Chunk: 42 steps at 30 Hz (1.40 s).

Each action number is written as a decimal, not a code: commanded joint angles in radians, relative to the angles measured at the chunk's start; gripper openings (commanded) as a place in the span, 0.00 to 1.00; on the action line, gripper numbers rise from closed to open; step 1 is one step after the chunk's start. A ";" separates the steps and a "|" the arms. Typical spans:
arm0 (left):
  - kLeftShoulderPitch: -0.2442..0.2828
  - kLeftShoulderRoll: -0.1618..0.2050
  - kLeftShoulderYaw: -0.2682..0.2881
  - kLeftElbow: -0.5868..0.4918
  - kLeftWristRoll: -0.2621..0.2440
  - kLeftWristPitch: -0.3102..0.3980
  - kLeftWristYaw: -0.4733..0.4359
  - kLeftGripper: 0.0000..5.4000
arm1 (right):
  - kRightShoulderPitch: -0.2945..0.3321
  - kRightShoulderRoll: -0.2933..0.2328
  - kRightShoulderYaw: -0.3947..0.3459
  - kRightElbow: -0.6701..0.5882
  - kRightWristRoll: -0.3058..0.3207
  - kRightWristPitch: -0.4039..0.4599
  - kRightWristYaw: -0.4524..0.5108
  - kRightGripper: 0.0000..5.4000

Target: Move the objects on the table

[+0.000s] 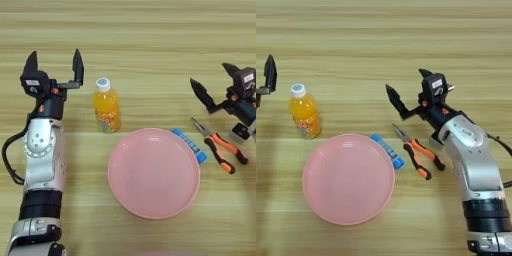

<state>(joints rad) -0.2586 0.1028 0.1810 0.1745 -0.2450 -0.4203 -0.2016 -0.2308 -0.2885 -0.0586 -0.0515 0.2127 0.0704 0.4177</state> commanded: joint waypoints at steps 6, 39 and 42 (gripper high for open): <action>0.035 0.024 -0.043 -0.074 -0.041 0.062 -0.106 1.00 | -0.031 0.073 -0.015 0.229 -0.195 -0.404 -0.214 1.00; 0.128 0.041 -0.190 -0.027 0.076 0.228 -0.148 1.00 | -0.035 0.098 -0.117 0.435 -0.083 -0.624 -0.279 1.00; 0.128 0.044 -0.193 -0.014 0.088 0.242 -0.147 1.00 | -0.033 0.099 -0.118 0.434 -0.077 -0.621 -0.278 1.00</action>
<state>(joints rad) -0.1334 0.1370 -0.0069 0.1433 -0.1728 -0.2011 -0.3496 -0.2663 -0.1940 -0.1669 0.3898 0.1257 -0.5574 0.1383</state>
